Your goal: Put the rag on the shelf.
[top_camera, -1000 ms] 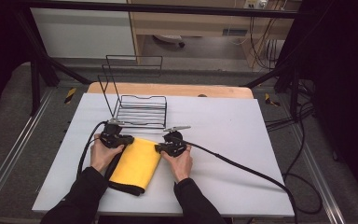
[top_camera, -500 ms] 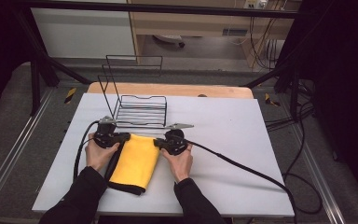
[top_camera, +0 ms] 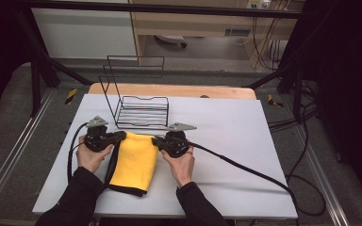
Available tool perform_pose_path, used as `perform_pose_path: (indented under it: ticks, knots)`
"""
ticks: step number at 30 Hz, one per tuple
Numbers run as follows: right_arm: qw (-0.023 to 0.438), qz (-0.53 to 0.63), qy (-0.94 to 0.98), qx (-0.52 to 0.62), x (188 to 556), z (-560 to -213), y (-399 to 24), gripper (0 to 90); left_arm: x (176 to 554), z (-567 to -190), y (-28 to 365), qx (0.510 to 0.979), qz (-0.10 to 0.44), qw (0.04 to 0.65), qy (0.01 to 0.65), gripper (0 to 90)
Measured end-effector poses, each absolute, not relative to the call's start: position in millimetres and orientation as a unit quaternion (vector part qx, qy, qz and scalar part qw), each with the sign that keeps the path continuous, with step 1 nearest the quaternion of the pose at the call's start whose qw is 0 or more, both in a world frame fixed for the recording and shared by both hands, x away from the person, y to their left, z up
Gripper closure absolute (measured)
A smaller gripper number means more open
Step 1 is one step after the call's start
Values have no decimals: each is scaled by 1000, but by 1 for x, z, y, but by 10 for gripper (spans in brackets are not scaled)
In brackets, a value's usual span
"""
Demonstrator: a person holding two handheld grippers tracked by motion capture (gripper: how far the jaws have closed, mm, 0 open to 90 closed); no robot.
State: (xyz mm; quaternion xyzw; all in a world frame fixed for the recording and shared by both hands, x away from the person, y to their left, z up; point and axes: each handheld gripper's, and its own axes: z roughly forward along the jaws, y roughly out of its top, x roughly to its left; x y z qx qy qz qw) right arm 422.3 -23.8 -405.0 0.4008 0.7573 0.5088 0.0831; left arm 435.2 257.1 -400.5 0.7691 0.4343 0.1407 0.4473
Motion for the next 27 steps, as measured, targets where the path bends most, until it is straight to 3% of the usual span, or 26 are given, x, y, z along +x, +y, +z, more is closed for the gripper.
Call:
perform_pose_path:
  ticks: [27]
  knots:
    - [137, 569, 736, 340, 399, -355, -20, 839, 396, -349, 273, 722, 202, 525, 402, 811]
